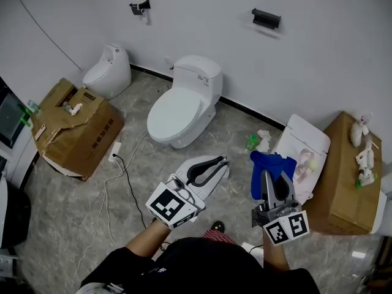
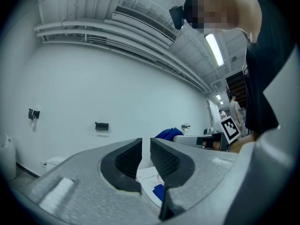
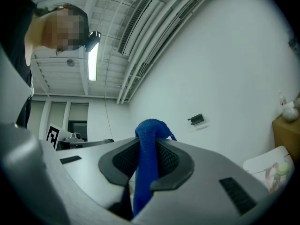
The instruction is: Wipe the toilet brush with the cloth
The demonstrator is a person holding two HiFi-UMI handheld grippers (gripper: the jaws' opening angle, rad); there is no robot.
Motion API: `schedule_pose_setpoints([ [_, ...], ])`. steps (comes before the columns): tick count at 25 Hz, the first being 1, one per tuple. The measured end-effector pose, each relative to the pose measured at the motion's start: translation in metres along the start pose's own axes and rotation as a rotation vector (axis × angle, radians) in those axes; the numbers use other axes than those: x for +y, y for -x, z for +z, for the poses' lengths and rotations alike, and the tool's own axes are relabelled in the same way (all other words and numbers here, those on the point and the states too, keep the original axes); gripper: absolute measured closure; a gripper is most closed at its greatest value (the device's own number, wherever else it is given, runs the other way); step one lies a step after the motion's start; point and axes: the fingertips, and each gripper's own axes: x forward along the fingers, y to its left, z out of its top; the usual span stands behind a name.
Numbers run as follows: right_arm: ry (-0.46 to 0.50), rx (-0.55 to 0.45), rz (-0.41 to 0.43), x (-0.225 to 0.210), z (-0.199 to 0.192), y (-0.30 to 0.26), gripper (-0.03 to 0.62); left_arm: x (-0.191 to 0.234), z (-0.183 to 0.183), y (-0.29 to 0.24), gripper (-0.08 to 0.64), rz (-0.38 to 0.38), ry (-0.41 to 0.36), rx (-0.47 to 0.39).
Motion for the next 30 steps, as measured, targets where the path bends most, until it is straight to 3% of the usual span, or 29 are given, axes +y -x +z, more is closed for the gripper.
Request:
schedule_pose_setpoints([
  [10, -0.009, 0.005, 0.004, -0.032, 0.001, -0.001, 0.526, -0.003, -0.013, -0.033, 0.508, -0.014, -0.025, 0.051],
  [23, -0.024, 0.027, -0.013, -0.041, -0.013, -0.011, 0.526, 0.012, -0.016, -0.042, 0.505, -0.034, 0.006, 0.034],
  [30, -0.005, 0.015, -0.057, -0.047, -0.018, -0.028, 0.526, 0.034, -0.021, -0.056, 0.495, -0.096, 0.005, 0.033],
])
